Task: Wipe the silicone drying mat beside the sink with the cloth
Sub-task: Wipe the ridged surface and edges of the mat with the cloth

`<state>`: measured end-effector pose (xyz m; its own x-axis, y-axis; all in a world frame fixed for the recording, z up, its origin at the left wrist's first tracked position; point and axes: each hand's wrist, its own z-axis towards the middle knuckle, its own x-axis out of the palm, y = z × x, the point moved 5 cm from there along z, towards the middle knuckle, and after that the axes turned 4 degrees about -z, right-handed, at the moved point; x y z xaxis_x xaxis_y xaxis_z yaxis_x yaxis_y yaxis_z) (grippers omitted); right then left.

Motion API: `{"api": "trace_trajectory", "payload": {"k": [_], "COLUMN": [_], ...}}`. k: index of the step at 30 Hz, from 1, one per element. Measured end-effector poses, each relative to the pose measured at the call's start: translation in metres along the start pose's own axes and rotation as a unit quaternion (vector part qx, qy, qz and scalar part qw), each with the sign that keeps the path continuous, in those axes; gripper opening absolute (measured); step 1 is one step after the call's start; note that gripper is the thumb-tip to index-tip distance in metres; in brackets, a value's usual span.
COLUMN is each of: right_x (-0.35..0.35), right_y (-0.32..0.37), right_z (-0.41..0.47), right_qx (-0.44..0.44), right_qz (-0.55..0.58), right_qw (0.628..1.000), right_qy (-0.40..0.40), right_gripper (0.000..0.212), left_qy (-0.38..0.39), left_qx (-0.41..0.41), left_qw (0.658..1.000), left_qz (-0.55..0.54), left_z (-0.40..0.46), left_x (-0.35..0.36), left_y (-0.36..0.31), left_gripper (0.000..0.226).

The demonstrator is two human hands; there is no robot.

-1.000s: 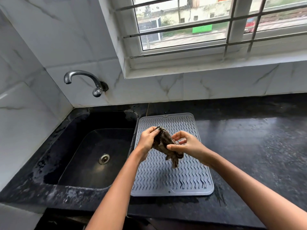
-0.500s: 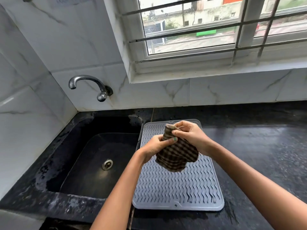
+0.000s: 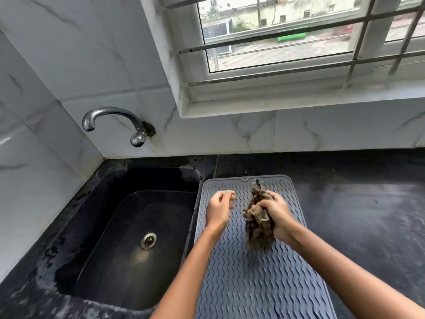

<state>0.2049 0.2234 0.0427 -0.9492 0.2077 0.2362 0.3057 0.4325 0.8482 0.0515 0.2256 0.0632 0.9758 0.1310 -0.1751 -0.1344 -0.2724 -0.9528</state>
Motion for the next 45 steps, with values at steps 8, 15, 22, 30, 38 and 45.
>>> {"api": "trace_trajectory", "payload": {"k": [8, 15, 22, 30, 38, 45], "right_x": [0.118, 0.156, 0.117, 0.062, 0.028, -0.029], "right_y": [0.065, -0.009, 0.021, 0.050, 0.064, 0.076], "right_z": [0.077, 0.122, 0.129, 0.129, 0.123, 0.124], "right_qx": [-0.439, -0.415, -0.424, -0.401, -0.380, -0.345], "right_qz": [-0.460, -0.725, -0.792, -0.820, -0.842, -0.858], "right_qw": [0.771, 0.512, 0.407, 0.390, 0.372, 0.379], "right_qy": [0.042, 0.201, 0.163, 0.121, 0.089, 0.035], "right_gripper": [0.067, 0.054, 0.045, 0.040, 0.029, 0.025], "left_qy": [-0.043, -0.034, -0.055, -0.050, -0.041, -0.035], "left_qx": [0.041, 0.078, 0.042, 0.024, 0.001, -0.011], "left_qw": [0.833, 0.745, 0.750, 0.741, 0.745, 0.741], "left_qz": [0.550, 0.662, 0.658, 0.670, 0.666, 0.671], "left_z": [0.095, 0.091, 0.098, 0.100, 0.094, 0.095], "left_x": [-0.020, -0.017, -0.018, -0.018, -0.014, -0.015], "left_y": [0.044, 0.045, 0.047, 0.049, 0.046, 0.047], "left_gripper": [0.058, 0.065, 0.061, 0.059, 0.059, 0.059]}}
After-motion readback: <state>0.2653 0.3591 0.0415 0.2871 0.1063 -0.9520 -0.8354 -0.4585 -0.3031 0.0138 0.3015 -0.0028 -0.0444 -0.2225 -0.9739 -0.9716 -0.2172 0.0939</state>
